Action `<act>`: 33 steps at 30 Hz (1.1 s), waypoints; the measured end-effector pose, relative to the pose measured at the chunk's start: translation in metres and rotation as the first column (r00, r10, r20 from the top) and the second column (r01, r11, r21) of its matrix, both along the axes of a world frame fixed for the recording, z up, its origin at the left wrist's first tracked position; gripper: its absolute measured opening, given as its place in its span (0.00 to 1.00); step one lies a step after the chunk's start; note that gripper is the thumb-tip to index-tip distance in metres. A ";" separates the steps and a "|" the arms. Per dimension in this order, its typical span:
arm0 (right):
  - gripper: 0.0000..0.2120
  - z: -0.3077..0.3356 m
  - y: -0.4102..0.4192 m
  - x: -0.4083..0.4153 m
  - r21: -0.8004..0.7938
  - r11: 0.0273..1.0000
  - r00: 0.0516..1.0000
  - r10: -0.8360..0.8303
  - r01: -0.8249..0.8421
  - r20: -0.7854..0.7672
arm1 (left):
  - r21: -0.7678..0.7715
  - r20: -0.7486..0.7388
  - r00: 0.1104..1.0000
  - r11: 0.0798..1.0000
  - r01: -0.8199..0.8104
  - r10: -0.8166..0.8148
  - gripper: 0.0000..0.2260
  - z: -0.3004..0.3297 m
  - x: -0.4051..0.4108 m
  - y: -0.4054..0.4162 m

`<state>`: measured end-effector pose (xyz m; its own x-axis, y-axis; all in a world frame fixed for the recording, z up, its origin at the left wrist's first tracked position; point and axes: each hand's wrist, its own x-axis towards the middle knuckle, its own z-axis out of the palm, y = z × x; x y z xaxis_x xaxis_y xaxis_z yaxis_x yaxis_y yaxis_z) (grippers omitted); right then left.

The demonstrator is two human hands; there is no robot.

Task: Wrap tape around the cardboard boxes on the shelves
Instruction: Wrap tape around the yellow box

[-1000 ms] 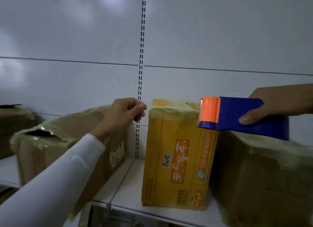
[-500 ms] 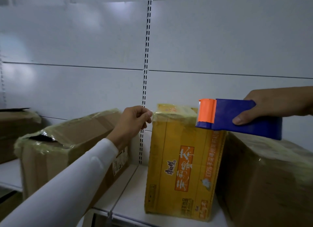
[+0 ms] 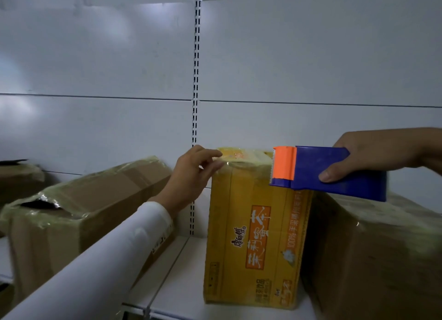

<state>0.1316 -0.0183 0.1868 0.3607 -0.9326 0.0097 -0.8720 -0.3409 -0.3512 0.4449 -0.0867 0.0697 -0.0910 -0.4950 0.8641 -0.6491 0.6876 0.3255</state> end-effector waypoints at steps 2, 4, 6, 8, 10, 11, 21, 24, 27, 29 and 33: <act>0.22 0.000 0.000 -0.002 0.010 1.000 1.000 -0.012 0.012 0.003 | 0.018 0.030 1.000 1.000 0.005 -0.006 0.10 0.000 0.003 -0.007; 0.21 0.004 0.000 -0.003 0.026 1.000 1.000 -0.008 0.008 -0.012 | 0.029 0.089 0.996 0.999 0.023 -0.025 0.10 -0.001 0.008 -0.011; 0.23 0.009 0.000 -0.003 0.027 1.000 1.000 -0.002 0.003 -0.031 | 0.053 0.160 0.987 0.998 0.023 -0.032 0.15 0.000 0.011 -0.009; 0.22 0.015 -0.002 -0.001 0.031 1.000 0.998 0.002 0.000 -0.066 | 0.019 0.244 0.970 1.000 -0.002 -0.002 0.19 0.006 0.013 -0.008; 0.20 0.019 -0.004 0.001 0.034 0.999 0.995 0.002 0.001 -0.099 | 0.009 0.349 0.937 0.999 -0.037 0.032 0.19 0.017 0.010 -0.005; 0.19 0.021 -0.005 0.001 0.036 0.999 0.993 0.005 -0.001 -0.116 | 0.029 0.397 0.917 0.998 -0.053 0.037 0.20 0.021 0.007 -0.005; 0.20 0.019 -0.014 -0.015 0.098 0.994 0.986 0.069 -0.054 -0.151 | 0.096 0.371 0.927 0.995 0.011 -0.046 0.23 0.015 -0.010 -0.021; 0.21 0.019 -0.014 -0.014 0.107 0.990 0.989 0.100 -0.088 -0.112 | 0.115 0.368 0.927 0.993 0.035 -0.075 0.27 0.016 -0.005 -0.018; 0.23 0.016 -0.017 -0.010 0.116 0.983 0.985 0.150 -0.140 -0.081 | 0.144 0.351 0.934 0.989 0.020 -0.070 0.29 0.024 0.015 -0.010; 0.21 0.015 -0.018 -0.004 0.115 0.980 0.984 0.168 -0.162 -0.050 | 0.138 0.357 0.932 0.990 0.021 -0.069 0.30 0.029 0.030 -0.002; 0.18 0.018 -0.020 0.011 0.163 0.964 0.976 0.217 -0.209 -0.028 | 0.163 0.368 0.922 0.985 0.061 -0.118 0.26 0.026 0.052 0.004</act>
